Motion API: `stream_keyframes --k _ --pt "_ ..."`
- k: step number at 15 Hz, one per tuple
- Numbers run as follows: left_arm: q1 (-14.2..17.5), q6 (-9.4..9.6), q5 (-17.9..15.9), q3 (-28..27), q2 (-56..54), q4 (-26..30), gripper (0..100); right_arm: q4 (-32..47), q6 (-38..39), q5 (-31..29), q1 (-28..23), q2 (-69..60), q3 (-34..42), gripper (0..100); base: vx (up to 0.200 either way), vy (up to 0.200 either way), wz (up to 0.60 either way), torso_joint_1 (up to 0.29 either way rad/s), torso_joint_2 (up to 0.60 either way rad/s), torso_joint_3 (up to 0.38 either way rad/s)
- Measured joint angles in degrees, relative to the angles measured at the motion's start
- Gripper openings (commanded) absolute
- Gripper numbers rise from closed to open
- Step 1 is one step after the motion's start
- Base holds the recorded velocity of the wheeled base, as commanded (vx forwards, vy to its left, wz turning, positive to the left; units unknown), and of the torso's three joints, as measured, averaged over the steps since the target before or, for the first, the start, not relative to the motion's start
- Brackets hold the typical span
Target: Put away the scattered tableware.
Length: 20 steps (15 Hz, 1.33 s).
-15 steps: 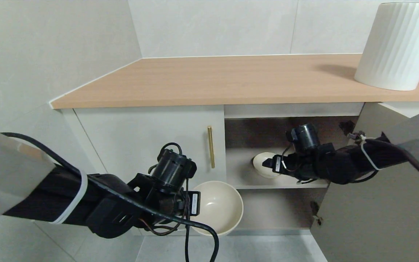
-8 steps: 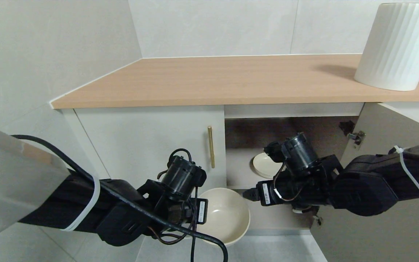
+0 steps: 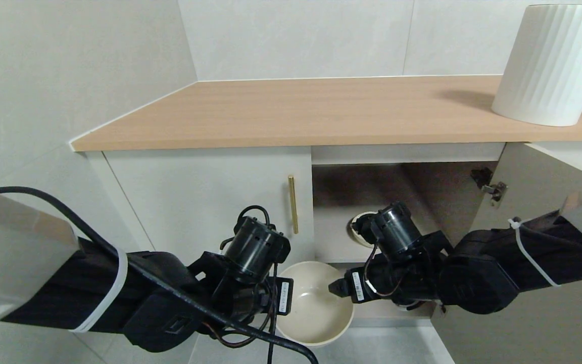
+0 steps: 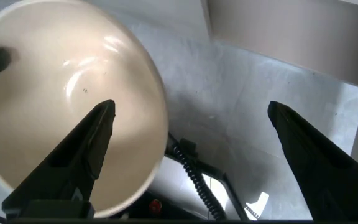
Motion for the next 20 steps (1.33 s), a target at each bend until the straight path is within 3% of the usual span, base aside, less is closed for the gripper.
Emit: stream_keyframes --k 2,3,19,20 --pt "-0.2 0.0 0.1 0.0 -0.1 0.0 0 0.0 0.2 0.0 0.2 0.5 -0.2 100 0.0 0.0 0.0 0.0 0.0 0.0" --pt "-0.2 0.02 0.1 0.0 -0.2 0.0 0 0.0 0.2 -0.2 0.2 0.7 -0.3 0 0.0 0.0 0.0 0.0 0.0 0.0" --pt "-0.3 0.0 0.4 0.1 -0.2 -0.1 0 0.0 0.3 -0.2 0.3 1.1 -0.5 0 0.0 0.0 0.0 0.0 0.0 0.0" --pt "-0.3 0.02 0.3 0.1 -0.2 0.0 100 0.0 0.3 -0.3 0.3 1.1 -0.5 0 0.0 0.0 0.0 0.0 0.0 0.0"
